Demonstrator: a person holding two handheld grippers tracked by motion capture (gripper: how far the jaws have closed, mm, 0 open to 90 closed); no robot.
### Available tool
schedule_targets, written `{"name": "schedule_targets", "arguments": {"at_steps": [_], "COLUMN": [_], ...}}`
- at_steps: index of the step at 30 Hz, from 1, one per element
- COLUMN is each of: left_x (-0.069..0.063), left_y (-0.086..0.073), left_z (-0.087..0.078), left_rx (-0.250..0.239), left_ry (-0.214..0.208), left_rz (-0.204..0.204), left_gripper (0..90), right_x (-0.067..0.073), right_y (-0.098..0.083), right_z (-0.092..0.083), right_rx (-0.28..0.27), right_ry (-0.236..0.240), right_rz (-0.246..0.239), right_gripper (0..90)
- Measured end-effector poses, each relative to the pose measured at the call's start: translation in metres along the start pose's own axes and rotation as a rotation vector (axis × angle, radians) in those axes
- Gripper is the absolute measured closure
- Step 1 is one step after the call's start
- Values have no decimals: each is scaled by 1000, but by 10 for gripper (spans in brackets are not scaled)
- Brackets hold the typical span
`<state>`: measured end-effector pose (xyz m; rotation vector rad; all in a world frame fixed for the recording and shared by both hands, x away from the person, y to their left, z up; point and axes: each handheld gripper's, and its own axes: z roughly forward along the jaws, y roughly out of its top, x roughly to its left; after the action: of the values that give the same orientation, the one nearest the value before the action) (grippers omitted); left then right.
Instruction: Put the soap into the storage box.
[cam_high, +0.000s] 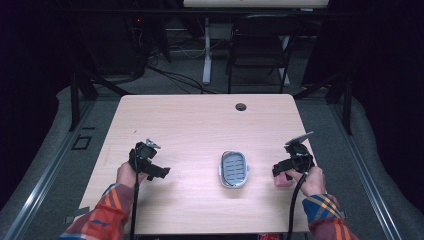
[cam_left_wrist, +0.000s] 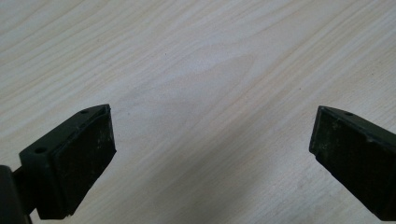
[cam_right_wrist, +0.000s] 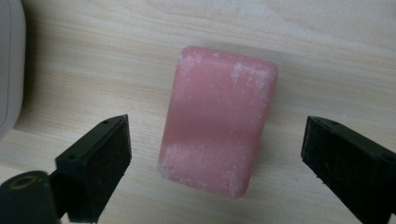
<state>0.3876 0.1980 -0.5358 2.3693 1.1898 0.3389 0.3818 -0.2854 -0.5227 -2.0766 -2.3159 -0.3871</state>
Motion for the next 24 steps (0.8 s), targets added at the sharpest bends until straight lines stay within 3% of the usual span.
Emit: {"name": "schedule_targets", "arguments": {"at_steps": [1, 10, 14, 15, 18, 23, 24], "left_x": [0, 0, 0, 0, 0, 1, 1], "left_y": [0, 0, 0, 0, 0, 0, 0], "left_z": [0, 0, 0, 0, -1, -1, -1], "left_rx": [0, 3, 2, 3, -3, -4, -4], "left_ry": [-1, 2, 4, 5, 7, 4, 4], "left_rz": [2, 8, 9, 12, 16, 17, 17], "left_gripper": [3, 3, 3, 3, 3, 3, 3], "right_x": [1, 6, 9, 9, 9, 7, 7], "right_y": [2, 6, 8, 9, 10, 12, 12], "right_z": [3, 11, 15, 15, 15, 20, 22], "right_rx": [6, 37, 46, 65, 42, 104, 89], "right_ry": [-4, -26, -34, -65, -50, -61, -54], "right_rz": [2, -24, -30, -55, -40, -90, -81], "right_gripper": [146, 167, 231, 263, 300, 353, 358]}}
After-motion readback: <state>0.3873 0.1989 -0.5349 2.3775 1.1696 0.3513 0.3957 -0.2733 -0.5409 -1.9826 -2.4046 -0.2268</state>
